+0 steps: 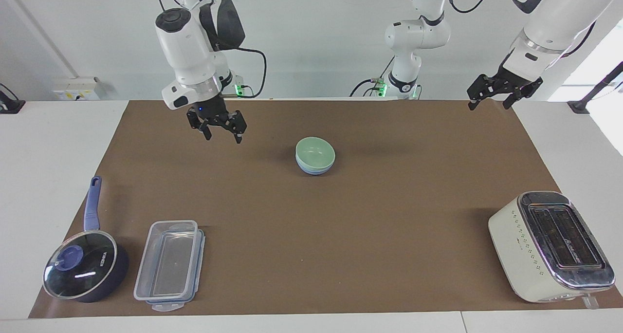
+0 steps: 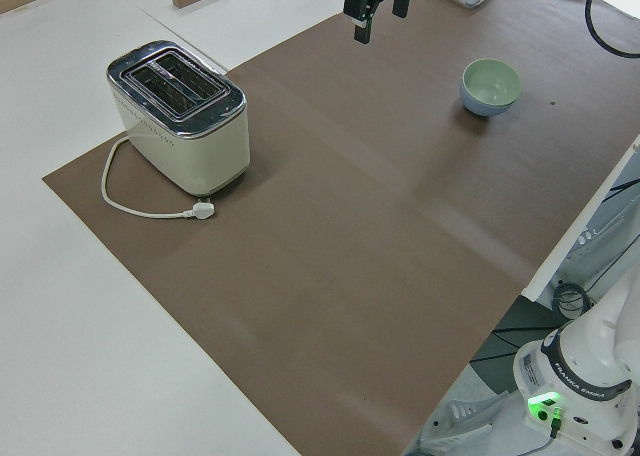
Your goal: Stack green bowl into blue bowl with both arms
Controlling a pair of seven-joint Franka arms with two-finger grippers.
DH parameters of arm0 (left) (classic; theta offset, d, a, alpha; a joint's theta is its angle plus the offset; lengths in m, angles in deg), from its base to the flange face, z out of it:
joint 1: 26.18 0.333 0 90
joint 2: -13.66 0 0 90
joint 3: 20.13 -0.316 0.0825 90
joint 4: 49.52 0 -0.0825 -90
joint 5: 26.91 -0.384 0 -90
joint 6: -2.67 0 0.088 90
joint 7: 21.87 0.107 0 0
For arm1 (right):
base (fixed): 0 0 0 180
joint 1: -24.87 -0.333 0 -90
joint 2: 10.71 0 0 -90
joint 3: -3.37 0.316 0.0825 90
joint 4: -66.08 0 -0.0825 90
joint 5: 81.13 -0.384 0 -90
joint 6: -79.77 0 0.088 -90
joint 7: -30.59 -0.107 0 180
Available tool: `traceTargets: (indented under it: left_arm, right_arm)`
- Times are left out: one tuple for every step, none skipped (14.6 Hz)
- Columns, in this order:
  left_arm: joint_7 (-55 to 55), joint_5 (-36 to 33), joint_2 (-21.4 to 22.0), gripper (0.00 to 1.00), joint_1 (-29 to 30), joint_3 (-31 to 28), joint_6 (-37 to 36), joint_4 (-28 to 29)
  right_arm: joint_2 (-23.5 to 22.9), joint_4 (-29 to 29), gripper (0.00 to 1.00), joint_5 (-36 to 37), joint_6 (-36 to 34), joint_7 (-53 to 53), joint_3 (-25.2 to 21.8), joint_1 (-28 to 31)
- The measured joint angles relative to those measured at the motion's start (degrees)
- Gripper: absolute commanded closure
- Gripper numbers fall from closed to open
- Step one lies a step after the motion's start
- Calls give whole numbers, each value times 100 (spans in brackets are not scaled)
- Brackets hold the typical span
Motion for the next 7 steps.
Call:
traceTargets:
  left_arm:
    - [0,0,0,0,0,0,0,0]
    - [0,0,0,0,0,0,0,0]
    - [0,0,0,0,0,0,0,0]
    - [0,0,0,0,0,0,0,0]
    - [0,0,0,0,0,0,0,0]
    - [0,0,0,0,0,0,0,0]
    - [0,0,0,0,0,0,0,0]
  right_arm:
    - [-9,108,0,65,-101,103,0,135]
    - [-27,248,0,110,-257,228,0,275]
    - [-65,426,0,131,-470,341,0,414]
    - [-120,631,0,133,-709,434,-1,545]
    - [-190,841,0,133,-921,499,-2,655]
    - [-257,1007,0,134,-1040,523,-3,738]
    - [-320,1128,0,142,-1097,551,-3,797]
